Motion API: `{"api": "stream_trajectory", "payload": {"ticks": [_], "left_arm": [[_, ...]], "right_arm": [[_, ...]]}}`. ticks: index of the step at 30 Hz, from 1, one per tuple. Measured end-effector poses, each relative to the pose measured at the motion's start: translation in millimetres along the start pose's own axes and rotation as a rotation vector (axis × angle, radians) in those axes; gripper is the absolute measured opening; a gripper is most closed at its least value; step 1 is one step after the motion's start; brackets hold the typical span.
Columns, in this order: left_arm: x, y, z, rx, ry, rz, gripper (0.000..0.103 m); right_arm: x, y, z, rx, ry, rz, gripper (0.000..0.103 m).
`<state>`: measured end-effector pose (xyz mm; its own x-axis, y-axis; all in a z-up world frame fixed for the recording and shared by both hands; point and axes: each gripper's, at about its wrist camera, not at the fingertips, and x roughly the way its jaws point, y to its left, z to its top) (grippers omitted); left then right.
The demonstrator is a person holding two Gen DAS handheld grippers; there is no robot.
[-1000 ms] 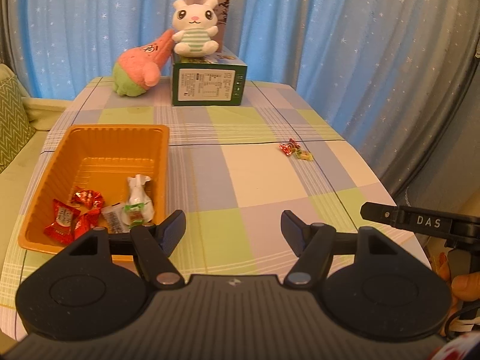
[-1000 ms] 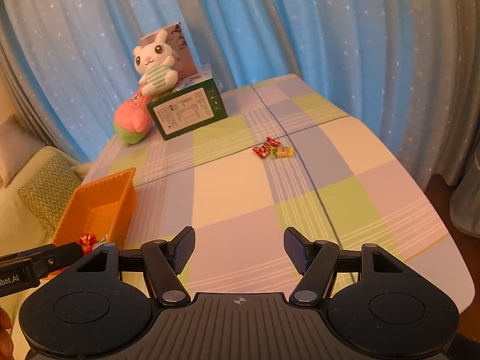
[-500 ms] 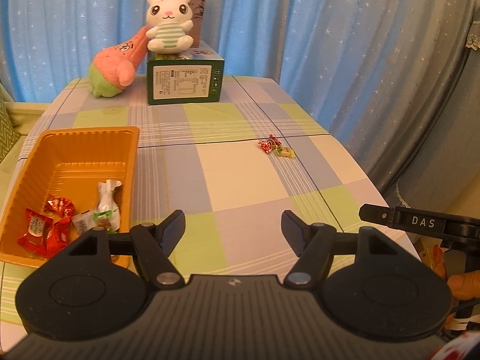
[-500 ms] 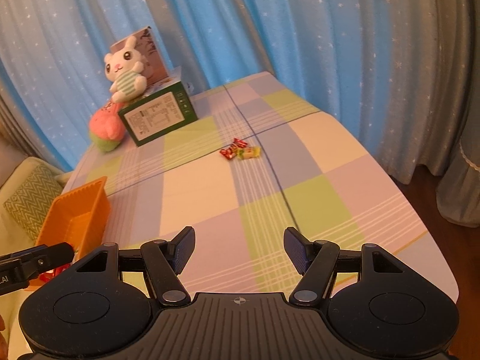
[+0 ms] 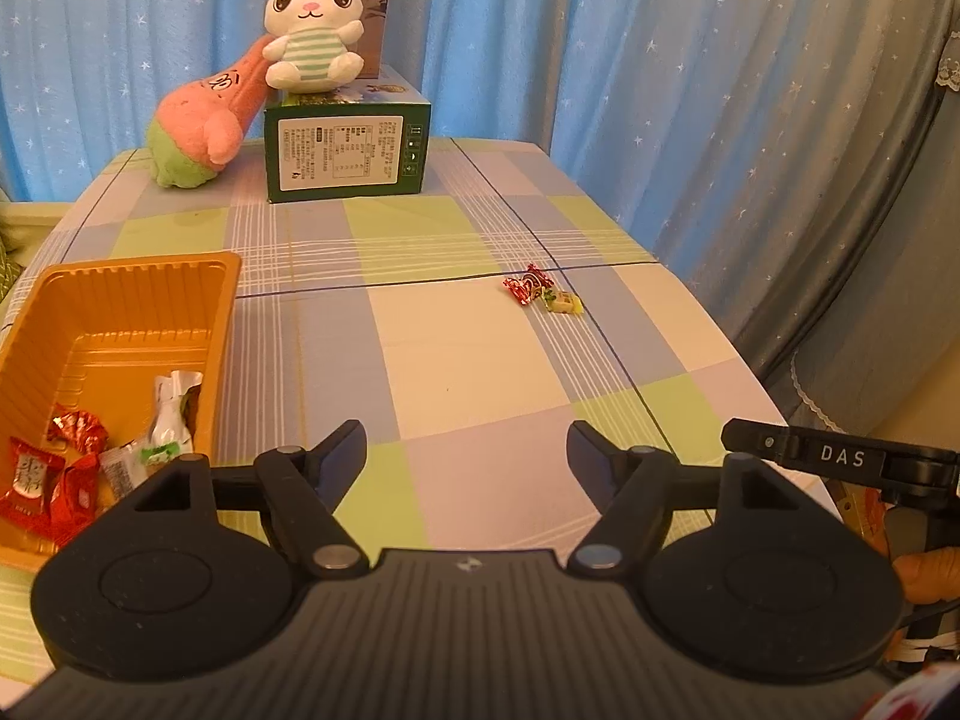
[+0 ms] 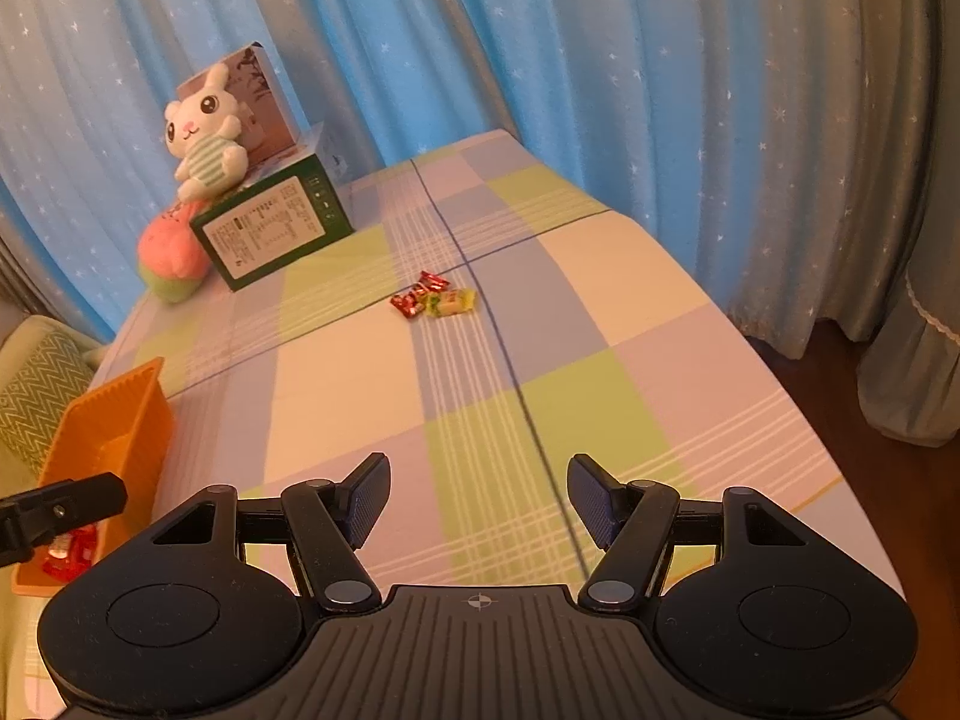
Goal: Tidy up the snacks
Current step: 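Move both open tools toward the red and yellow candies on the table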
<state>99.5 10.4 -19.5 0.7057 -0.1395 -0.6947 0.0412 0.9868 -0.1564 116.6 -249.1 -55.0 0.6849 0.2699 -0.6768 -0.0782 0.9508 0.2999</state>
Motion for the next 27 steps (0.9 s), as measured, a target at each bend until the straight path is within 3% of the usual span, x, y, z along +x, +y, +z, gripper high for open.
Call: {"api": "stream_trajectory", "payload": {"ticks": [6, 25, 27], "left_arm": [[28.4, 2.7, 13.4, 0.004, 0.010, 0.012, 0.071], [156.5, 6.8, 62.8, 0.084, 0.048, 0.005, 0.071], [167.0, 8.6, 67.0, 0.090, 0.050, 0.004, 0.071]], "right_arm": [[25.6, -9.0, 16.2, -0.066, -0.003, -0.011, 0.065], [173.8, -6.4, 60.0, -0.554, 0.000, 0.053, 0.065], [186.8, -4.5, 62.7, -0.588, -0.008, 0.067, 0.060]]}}
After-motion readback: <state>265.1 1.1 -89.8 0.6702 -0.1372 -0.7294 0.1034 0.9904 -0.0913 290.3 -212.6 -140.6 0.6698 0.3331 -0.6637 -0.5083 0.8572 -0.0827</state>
